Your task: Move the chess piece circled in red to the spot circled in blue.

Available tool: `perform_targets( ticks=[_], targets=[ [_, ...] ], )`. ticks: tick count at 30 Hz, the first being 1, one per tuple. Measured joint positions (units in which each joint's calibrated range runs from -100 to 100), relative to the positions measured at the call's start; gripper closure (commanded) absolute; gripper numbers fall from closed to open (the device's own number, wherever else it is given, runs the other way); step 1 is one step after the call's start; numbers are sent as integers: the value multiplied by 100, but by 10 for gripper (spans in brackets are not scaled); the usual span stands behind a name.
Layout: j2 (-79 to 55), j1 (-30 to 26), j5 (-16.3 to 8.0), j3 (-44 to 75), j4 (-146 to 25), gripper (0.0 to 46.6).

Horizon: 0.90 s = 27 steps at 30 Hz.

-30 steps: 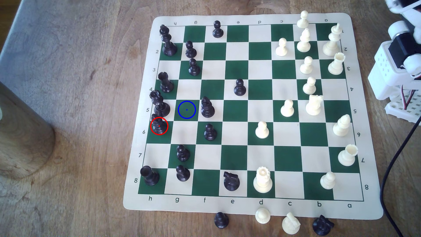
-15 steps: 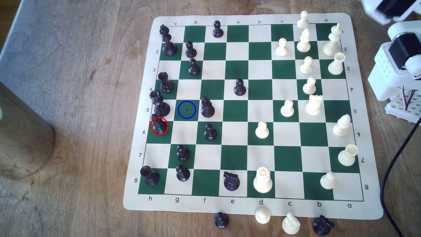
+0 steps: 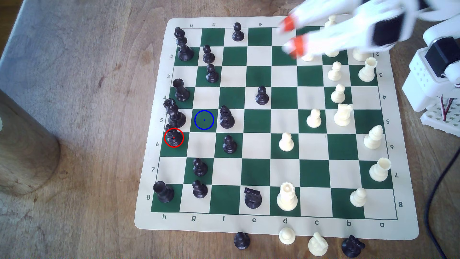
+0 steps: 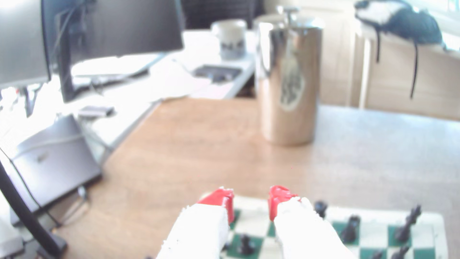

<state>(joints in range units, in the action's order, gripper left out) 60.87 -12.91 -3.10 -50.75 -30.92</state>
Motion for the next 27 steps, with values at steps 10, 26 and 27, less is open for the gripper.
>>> perform_targets(
  ticks=[10,26,27],
  targets=[
    [-3460,-74,-650,2549,-478,405],
    [-7181,155,-1348,5920,-1299,404],
    [-7532,155,-1363,6254,-1299,403]
  ],
)
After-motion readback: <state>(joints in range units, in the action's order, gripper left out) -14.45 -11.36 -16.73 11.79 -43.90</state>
